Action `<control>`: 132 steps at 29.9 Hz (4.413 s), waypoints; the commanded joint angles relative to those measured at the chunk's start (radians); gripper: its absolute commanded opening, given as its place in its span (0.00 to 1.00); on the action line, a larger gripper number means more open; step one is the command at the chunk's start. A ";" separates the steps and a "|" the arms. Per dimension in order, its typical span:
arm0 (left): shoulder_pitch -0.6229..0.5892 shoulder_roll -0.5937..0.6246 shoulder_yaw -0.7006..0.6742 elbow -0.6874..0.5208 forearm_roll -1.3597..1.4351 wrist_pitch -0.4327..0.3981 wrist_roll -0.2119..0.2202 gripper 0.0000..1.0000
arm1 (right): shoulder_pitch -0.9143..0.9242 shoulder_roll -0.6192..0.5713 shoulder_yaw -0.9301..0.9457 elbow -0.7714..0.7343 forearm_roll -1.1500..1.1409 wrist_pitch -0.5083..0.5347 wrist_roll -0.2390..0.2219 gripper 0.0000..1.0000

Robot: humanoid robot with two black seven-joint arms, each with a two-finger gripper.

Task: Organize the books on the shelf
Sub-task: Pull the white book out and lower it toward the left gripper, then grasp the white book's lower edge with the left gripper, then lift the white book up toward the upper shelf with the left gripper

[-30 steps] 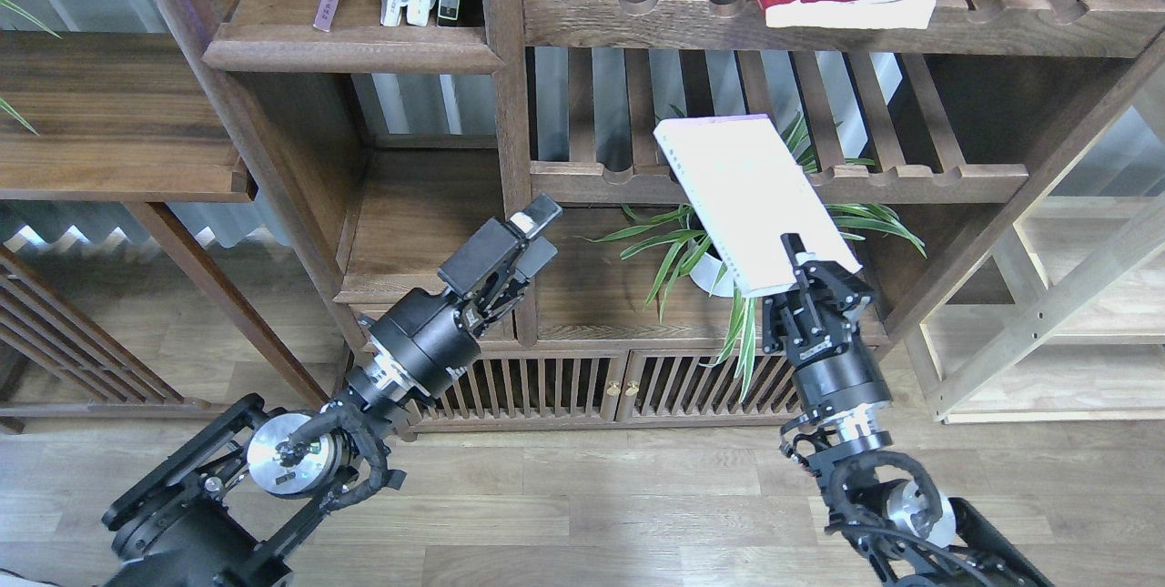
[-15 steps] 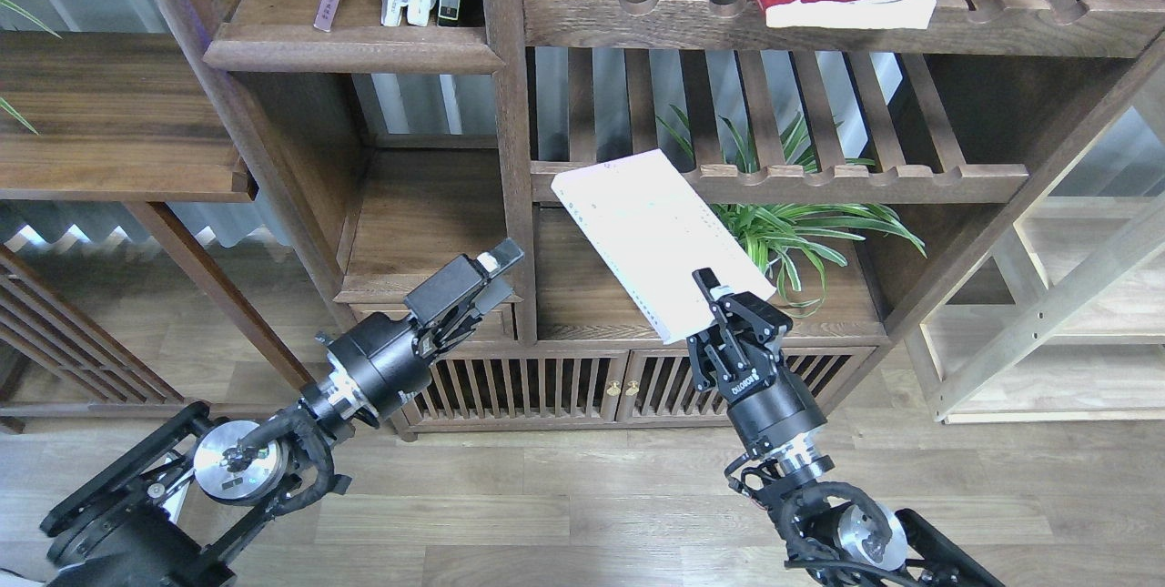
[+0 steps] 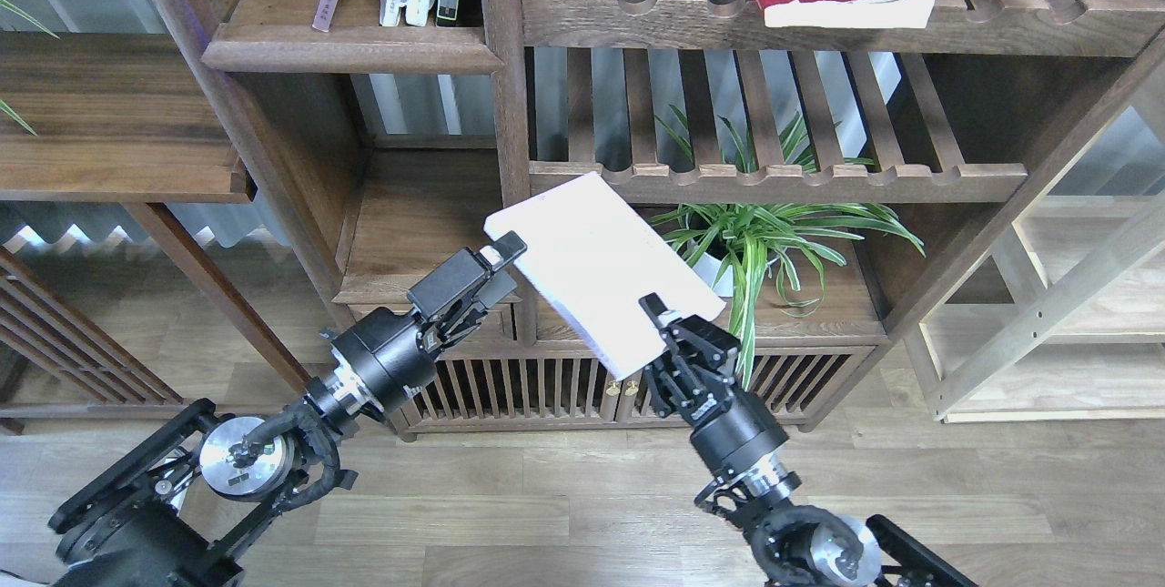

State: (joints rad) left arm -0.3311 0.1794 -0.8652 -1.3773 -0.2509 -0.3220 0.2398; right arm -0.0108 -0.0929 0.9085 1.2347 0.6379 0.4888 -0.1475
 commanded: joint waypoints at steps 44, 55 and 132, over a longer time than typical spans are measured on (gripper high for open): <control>0.046 -0.044 0.003 0.012 0.039 0.041 -0.019 0.58 | 0.003 0.061 -0.066 0.026 -0.060 0.000 0.002 0.08; 0.046 -0.043 -0.009 0.014 0.041 0.035 -0.024 0.33 | 0.002 0.067 -0.066 0.031 -0.061 0.000 0.002 0.08; 0.141 0.377 -0.629 -0.336 0.731 -0.167 -0.145 0.02 | 0.063 0.041 0.170 -0.210 -0.168 -0.036 0.014 0.93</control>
State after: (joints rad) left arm -0.1887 0.5580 -1.4473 -1.7133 0.4788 -0.4889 0.0952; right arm 0.0541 -0.0523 1.0820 1.0271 0.4702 0.4527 -0.1334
